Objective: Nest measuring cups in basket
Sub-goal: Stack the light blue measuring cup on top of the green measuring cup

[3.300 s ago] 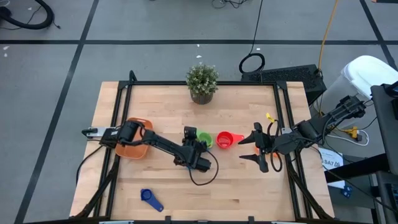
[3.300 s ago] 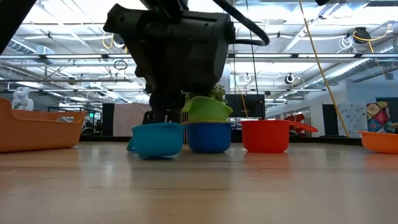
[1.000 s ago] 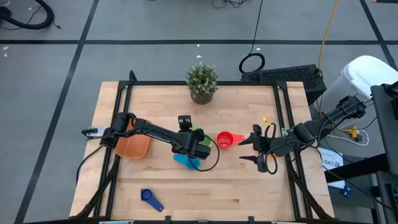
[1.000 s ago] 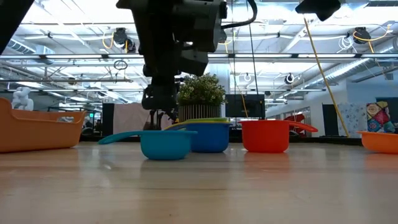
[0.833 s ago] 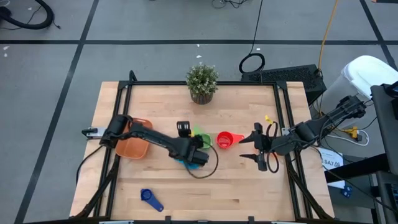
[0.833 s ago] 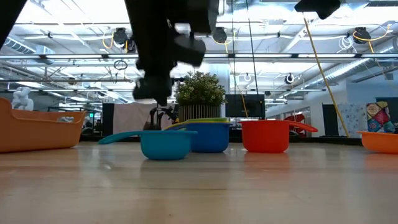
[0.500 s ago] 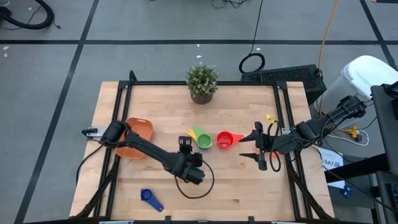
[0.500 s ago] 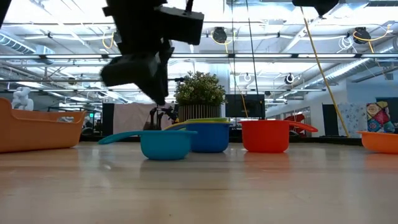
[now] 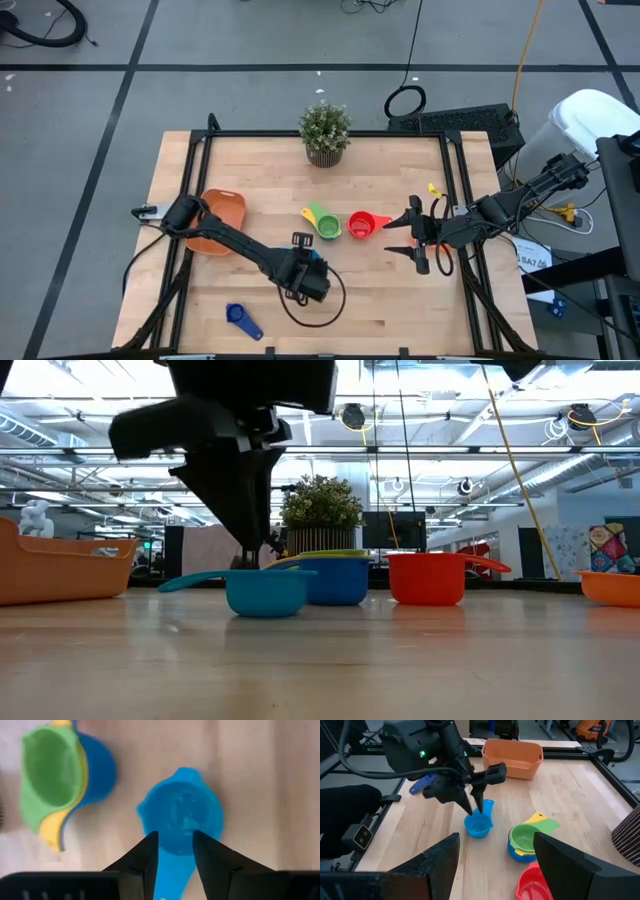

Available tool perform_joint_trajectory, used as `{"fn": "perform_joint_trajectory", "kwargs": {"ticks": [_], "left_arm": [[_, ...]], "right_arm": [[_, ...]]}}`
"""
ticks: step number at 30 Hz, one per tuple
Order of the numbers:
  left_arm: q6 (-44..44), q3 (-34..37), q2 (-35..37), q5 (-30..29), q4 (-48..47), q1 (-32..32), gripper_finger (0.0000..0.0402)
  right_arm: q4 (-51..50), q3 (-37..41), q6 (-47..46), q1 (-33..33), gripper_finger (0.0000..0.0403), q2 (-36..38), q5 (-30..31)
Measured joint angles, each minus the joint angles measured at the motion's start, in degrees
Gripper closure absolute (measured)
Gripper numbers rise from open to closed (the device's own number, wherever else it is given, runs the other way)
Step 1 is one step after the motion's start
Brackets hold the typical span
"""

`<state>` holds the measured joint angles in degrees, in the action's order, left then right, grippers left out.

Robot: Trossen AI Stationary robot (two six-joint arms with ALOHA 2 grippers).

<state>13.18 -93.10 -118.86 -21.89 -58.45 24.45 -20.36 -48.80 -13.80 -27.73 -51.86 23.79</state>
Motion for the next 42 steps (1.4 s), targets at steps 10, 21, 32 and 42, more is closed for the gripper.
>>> {"fn": "perform_joint_trajectory", "kwargs": {"ticks": [10,21,32,42], "left_arm": [[-2.2,0.0,0.1,8.1,2.0,0.0,0.0277],[-5.6,0.0,-0.8,10.0,6.0,-1.7,0.0277],[-5.9,6.3,-0.8,13.6,10.0,-3.3,0.0277],[-4.4,10.5,-0.4,11.6,14.6,-3.3,0.033]], "right_arm": [[0.0,0.0,0.9,0.0,0.0154,0.0,0.0],[0.0,0.0,0.3,0.0,0.0154,0.0,0.0],[-0.1,0.0,-0.1,0.0,0.0154,0.0,-0.1],[-0.1,0.0,-0.1,0.0,0.0154,0.0,0.0]]}}
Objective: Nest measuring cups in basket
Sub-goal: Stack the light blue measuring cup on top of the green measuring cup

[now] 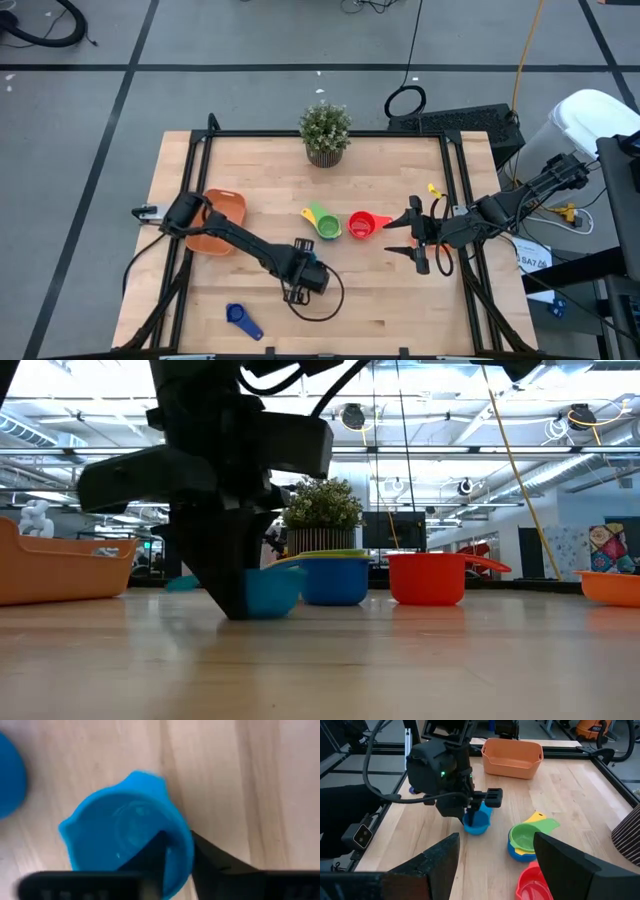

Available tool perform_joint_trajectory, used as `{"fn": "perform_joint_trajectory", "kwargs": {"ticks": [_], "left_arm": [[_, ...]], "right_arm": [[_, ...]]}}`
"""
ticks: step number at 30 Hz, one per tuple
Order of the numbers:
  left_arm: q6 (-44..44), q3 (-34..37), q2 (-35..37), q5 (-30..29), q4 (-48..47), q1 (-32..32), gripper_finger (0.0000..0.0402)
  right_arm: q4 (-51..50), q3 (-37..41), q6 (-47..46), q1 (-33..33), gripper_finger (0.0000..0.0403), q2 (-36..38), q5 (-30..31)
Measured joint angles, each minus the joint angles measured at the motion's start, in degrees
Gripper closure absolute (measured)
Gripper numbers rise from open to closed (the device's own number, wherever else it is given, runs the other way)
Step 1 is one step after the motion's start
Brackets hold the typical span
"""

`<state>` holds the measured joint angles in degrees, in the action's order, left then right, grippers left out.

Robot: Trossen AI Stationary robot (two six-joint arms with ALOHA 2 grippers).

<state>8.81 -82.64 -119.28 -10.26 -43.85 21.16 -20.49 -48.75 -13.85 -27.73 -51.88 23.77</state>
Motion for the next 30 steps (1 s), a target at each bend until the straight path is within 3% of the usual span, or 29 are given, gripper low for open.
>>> {"fn": "perform_joint_trajectory", "kwargs": {"ticks": [3,12,17,30], "left_arm": [[-1.1,-1.0,-0.2,-1.7,-2.5,-0.3,0.0385],[-3.1,-7.2,-0.2,-8.6,-14.6,-1.6,0.0392],[-7.7,-10.5,-0.2,-9.8,-14.3,-4.0,0.0392],[-21.9,-10.9,-0.2,-12.4,-13.0,-9.5,0.0392]], "right_arm": [[0.0,0.0,0.0,0.0,0.0154,0.0,0.0],[0.0,0.0,0.2,0.0,0.0154,0.0,0.2],[0.0,0.0,0.5,0.0,0.0154,0.0,0.3],[0.1,0.0,1.6,1.2,0.0154,0.0,0.5]]}}
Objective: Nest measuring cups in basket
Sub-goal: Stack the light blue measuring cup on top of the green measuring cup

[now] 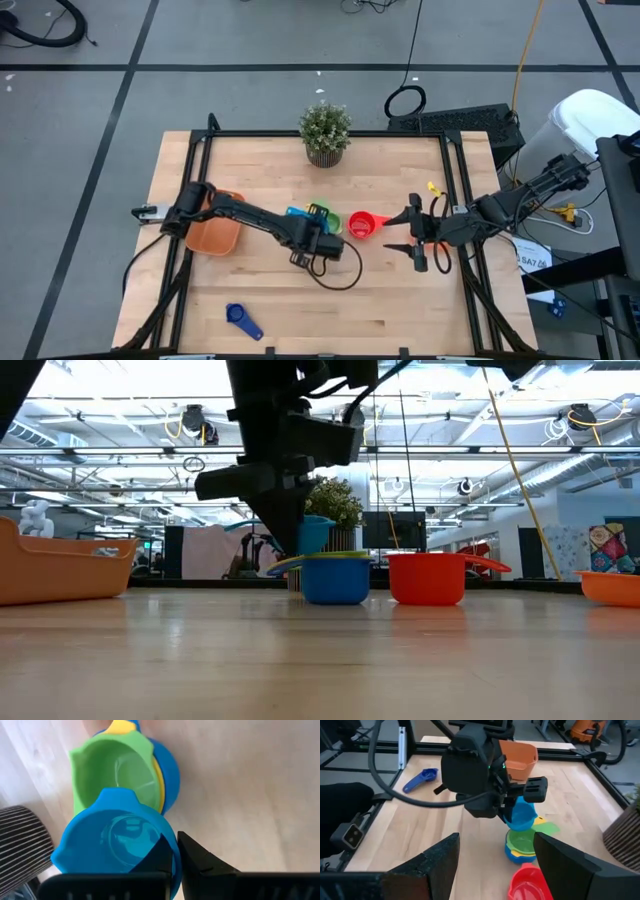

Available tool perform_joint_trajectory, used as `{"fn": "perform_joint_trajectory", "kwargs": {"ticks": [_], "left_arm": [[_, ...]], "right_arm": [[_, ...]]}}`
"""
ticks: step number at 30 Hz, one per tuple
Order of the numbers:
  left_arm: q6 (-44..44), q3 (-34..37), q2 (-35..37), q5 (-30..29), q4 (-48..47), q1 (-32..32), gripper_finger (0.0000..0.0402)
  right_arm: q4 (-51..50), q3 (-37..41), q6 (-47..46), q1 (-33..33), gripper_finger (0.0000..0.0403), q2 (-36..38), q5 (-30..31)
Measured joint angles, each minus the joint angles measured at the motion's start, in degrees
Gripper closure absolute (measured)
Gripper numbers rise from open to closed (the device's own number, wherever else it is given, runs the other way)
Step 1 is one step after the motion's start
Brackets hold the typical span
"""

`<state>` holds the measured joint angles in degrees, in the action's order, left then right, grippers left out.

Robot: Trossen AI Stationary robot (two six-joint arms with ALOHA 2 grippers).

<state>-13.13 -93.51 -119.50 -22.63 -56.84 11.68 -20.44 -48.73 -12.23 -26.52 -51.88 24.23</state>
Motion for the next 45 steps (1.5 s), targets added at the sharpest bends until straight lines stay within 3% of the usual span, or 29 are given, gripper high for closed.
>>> {"fn": "perform_joint_trajectory", "kwargs": {"ticks": [7,18,25,32,36,40,45], "left_arm": [[-3.5,0.0,0.0,-0.8,0.0,-1.2,0.0392],[-7.8,0.0,0.3,-3.5,2.4,-1.1,0.0392],[-13.0,0.0,0.4,2.1,12.9,-0.7,0.0392],[-15.8,0.7,0.4,9.6,13.2,-3.0,0.0369],[-15.3,1.1,0.4,8.1,11.0,-4.4,0.0363],[-15.6,1.1,0.4,5.5,11.2,-4.7,0.0391],[-16.5,1.1,0.4,3.9,10.6,-4.4,0.0392]], "right_arm": [[0.4,0.4,0.1,2.3,0.0154,0.0,0.0],[7.9,9.1,-3.2,4.8,0.0154,0.0,-0.4],[15.2,9.8,0.1,4.8,0.0154,0.0,-0.5],[15.7,9.8,0.9,4.8,0.0154,0.0,-0.5],[15.7,9.8,0.9,4.8,0.0154,0.0,-0.5],[15.7,9.8,0.9,4.8,0.0154,0.0,-0.5],[15.7,9.8,0.9,4.8,0.0154,0.0,-0.5]]}}
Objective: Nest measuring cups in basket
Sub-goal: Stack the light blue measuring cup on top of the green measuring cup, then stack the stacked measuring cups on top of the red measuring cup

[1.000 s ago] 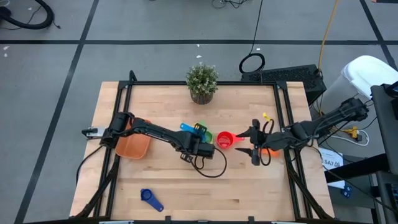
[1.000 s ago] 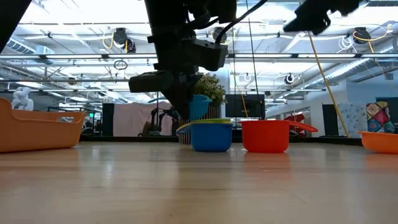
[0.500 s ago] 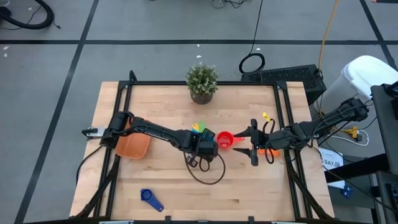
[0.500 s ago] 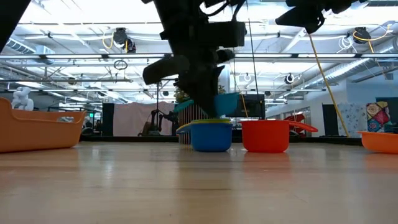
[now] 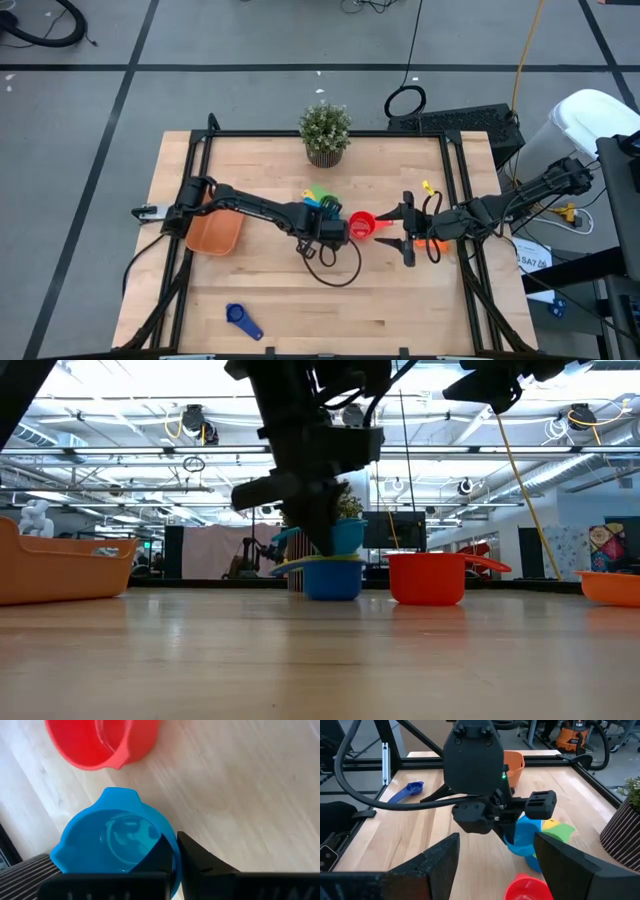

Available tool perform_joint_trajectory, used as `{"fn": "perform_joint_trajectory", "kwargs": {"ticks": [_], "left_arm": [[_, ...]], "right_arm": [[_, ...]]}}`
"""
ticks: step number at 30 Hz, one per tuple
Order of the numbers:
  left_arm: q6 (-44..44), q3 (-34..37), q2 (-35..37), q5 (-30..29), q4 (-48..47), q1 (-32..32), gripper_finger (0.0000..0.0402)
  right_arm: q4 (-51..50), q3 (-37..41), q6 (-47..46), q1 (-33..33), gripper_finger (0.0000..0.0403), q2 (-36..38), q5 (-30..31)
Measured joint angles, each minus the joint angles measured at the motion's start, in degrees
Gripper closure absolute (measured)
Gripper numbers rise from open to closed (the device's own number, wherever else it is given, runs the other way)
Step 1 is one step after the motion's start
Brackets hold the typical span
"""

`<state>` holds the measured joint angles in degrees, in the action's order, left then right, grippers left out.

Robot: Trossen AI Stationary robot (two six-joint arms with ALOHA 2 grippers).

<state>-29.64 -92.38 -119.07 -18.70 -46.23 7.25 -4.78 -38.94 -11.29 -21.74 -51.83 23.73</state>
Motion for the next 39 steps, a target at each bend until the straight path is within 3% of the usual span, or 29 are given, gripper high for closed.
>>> {"fn": "perform_joint_trajectory", "kwargs": {"ticks": [9,21,25,32,39], "left_arm": [[-2.0,0.0,0.0,-4.3,-0.7,-0.9,0.0393],[-5.1,0.0,0.0,-2.3,-0.4,-6.0,0.0392],[-4.2,0.0,0.0,2.7,-0.4,-7.6,0.0353],[-4.4,0.0,0.0,3.2,-0.2,-8.3,0.0278],[-2.4,0.0,0.0,2.6,-0.1,-8.4,0.0231]], "right_arm": [[0.0,0.0,0.0,0.0,0.0154,0.0,0.0],[-0.2,0.0,0.0,0.0,0.0154,0.0,0.0],[-0.2,0.0,0.0,0.0,0.0154,0.0,0.0],[-0.2,0.0,0.0,0.0,0.0154,0.0,0.0],[-0.2,0.0,0.0,0.0,0.0154,0.0,0.0]]}}
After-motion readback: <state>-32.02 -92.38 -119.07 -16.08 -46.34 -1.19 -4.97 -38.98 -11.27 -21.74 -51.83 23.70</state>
